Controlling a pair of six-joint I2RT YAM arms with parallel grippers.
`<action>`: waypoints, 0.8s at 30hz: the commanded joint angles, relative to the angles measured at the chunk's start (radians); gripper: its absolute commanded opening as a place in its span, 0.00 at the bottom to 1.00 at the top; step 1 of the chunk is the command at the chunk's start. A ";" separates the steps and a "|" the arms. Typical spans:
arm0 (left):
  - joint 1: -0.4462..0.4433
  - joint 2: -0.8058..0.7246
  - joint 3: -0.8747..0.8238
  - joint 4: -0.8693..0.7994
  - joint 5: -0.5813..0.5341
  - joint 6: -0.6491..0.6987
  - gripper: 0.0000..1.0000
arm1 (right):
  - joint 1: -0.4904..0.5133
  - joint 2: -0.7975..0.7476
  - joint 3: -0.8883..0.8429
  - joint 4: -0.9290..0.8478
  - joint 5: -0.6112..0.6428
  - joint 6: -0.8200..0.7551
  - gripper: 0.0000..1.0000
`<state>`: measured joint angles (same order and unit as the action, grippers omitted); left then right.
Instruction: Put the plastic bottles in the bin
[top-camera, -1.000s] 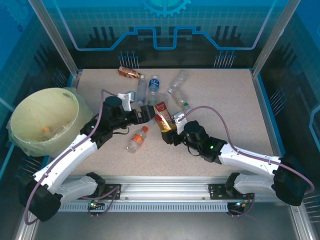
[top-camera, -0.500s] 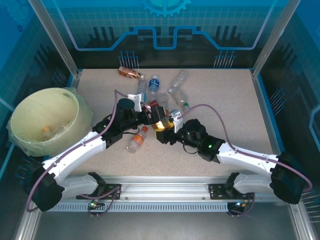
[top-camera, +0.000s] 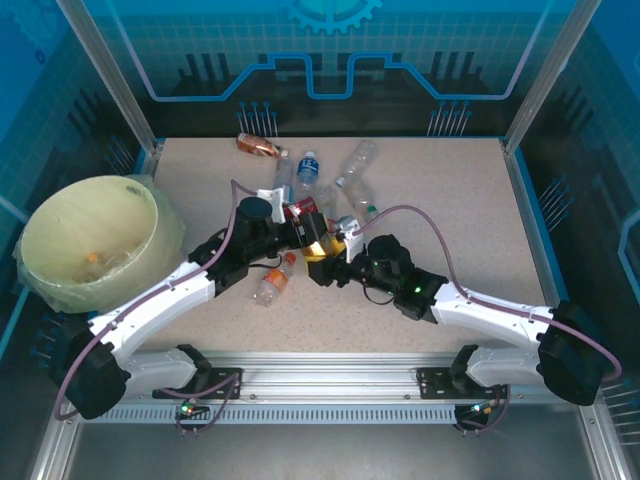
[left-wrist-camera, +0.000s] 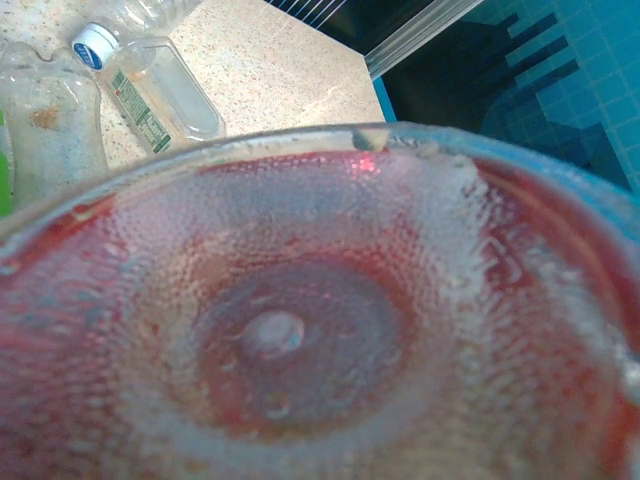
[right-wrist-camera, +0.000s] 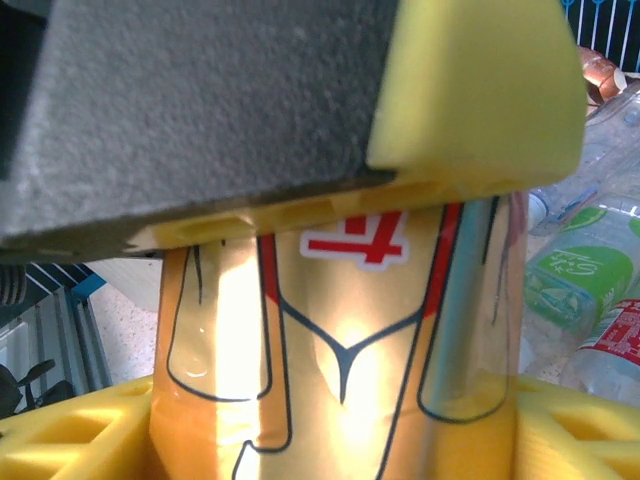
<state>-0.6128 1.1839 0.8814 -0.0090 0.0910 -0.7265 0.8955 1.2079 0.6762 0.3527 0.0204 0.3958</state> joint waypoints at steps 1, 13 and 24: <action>-0.008 -0.033 -0.020 0.042 -0.043 0.039 0.56 | -0.001 -0.009 0.027 0.006 -0.037 -0.007 0.76; 0.002 -0.160 0.077 -0.194 -0.312 0.150 0.56 | -0.003 -0.164 0.043 -0.240 0.171 -0.130 1.00; 0.014 -0.456 0.132 -0.351 -0.622 0.250 0.54 | -0.110 -0.298 -0.123 -0.189 0.336 0.035 1.00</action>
<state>-0.6064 0.7860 0.9665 -0.3016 -0.3992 -0.5415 0.8108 0.9382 0.5602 0.1875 0.3054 0.3729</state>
